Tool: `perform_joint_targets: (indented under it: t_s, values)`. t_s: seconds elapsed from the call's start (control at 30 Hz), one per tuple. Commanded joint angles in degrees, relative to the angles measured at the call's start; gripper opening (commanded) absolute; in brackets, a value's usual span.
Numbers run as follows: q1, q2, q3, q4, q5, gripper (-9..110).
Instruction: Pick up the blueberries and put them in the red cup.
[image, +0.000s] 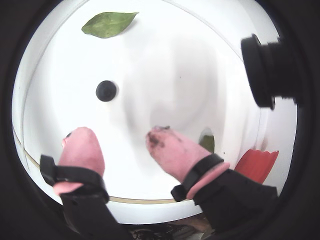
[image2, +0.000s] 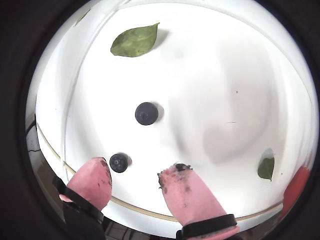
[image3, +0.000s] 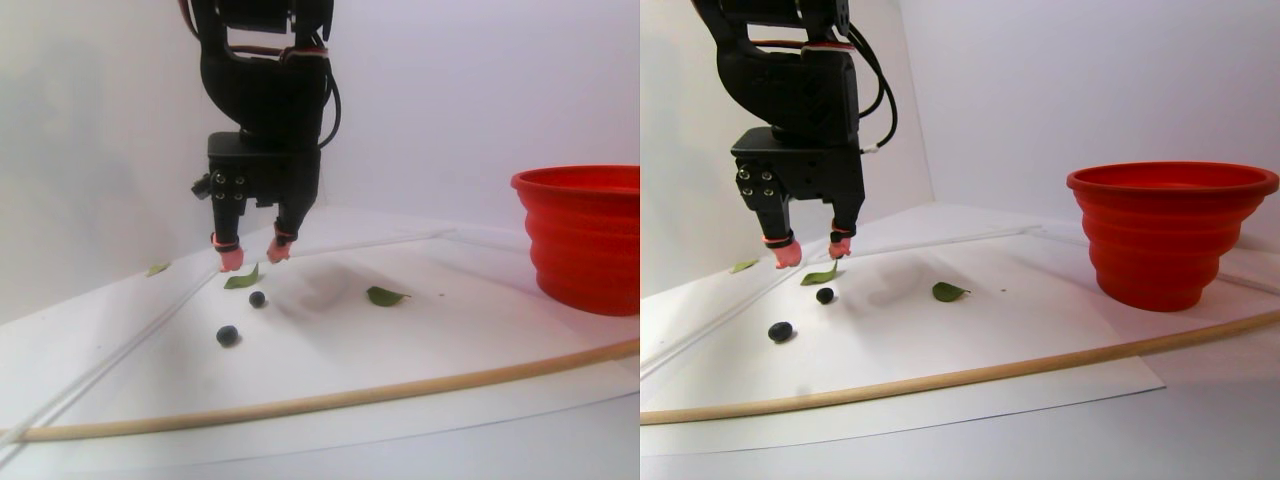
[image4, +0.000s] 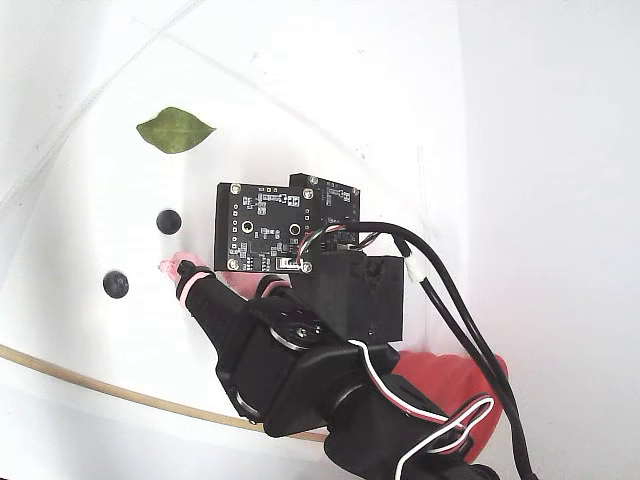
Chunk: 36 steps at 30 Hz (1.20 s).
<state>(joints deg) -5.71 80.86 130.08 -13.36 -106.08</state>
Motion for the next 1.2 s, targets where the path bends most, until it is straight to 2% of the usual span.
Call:
perform_joint_targets:
  t_s: [0.0,1.17]
  values:
    - [-1.5,-0.4,-3.2,-2.5,-0.6,19]
    - [-2.5,-14.8,-9.1,-14.9,-4.3,20]
